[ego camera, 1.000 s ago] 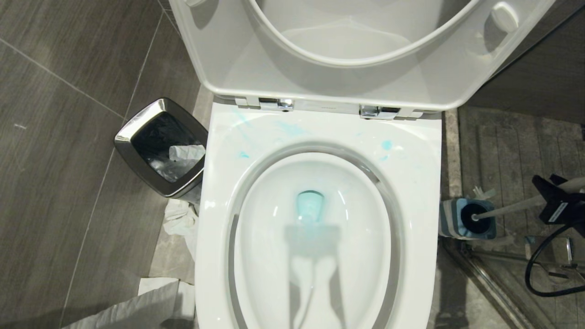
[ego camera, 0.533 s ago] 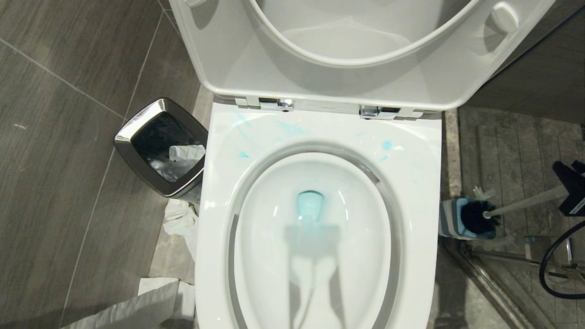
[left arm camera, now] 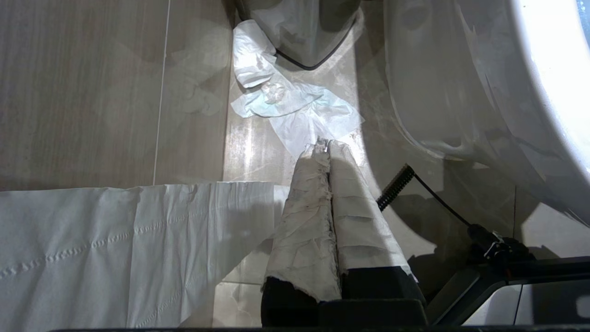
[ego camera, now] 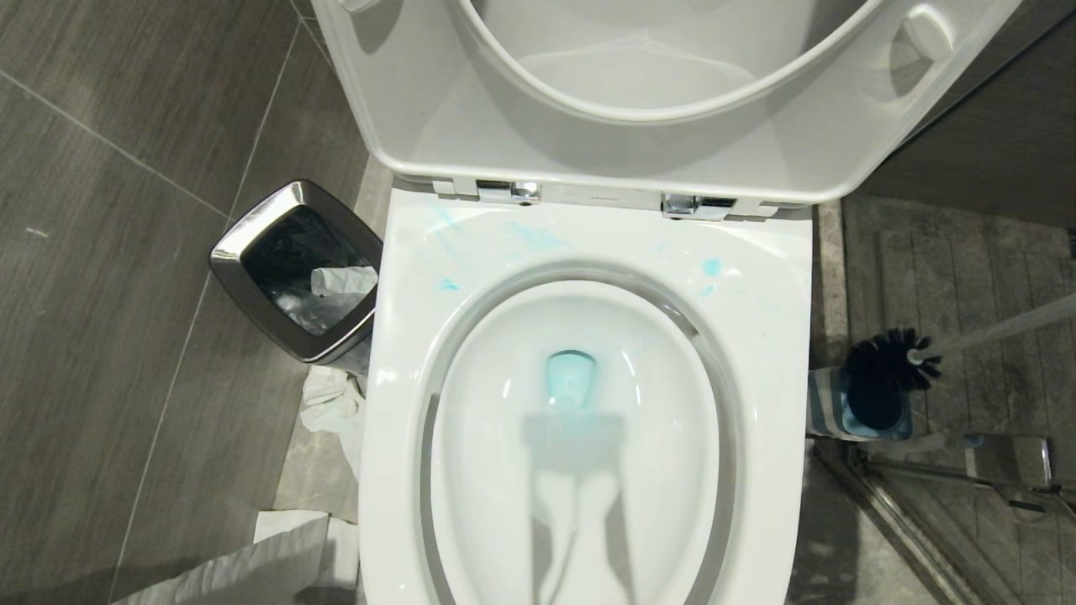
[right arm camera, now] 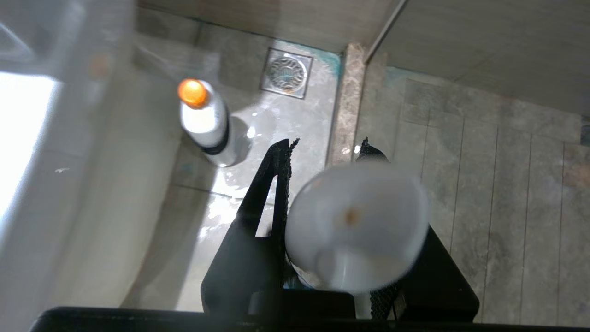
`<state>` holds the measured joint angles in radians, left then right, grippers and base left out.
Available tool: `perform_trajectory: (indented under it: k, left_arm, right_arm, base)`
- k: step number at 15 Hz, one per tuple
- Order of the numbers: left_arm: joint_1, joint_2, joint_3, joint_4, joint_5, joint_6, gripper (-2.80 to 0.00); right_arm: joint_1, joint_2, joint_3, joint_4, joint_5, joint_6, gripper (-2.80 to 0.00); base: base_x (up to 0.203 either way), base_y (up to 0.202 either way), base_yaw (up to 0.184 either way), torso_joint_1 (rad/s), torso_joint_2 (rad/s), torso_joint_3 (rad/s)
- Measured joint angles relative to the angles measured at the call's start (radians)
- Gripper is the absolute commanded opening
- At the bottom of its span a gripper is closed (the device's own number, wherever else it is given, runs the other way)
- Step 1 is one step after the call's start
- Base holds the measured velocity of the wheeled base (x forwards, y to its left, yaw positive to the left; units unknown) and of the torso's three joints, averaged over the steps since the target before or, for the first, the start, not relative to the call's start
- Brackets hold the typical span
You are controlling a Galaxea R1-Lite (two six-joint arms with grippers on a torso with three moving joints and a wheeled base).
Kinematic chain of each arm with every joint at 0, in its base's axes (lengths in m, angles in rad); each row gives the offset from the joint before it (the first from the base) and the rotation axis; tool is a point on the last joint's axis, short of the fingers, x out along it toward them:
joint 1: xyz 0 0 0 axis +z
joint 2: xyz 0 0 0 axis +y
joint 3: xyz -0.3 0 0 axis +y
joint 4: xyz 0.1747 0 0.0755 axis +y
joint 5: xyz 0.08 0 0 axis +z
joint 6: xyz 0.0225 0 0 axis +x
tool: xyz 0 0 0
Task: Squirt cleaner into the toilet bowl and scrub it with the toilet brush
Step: Scrub the toilet bowl
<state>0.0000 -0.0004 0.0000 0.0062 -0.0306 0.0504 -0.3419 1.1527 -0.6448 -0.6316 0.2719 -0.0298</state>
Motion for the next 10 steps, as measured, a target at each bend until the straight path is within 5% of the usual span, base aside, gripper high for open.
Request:
perform_trajectory:
  k: [6, 10]
  left_arm:
    - [0.000, 0.000, 0.000, 0.000, 0.000, 0.000, -2.80]
    - [0.000, 0.000, 0.000, 0.000, 0.000, 0.000, -2.80]
  right_arm:
    - [0.003, -0.075, -0.378, 0.567, 0.039, -0.013, -2.80]
    - [0.007, -0.097, -0.524, 0.825, 0.049, -0.031, -2.80]
  base:
    - [0.000, 0.000, 0.000, 0.000, 0.00, 0.000]
    - [0.000, 0.000, 0.000, 0.000, 0.00, 0.000]
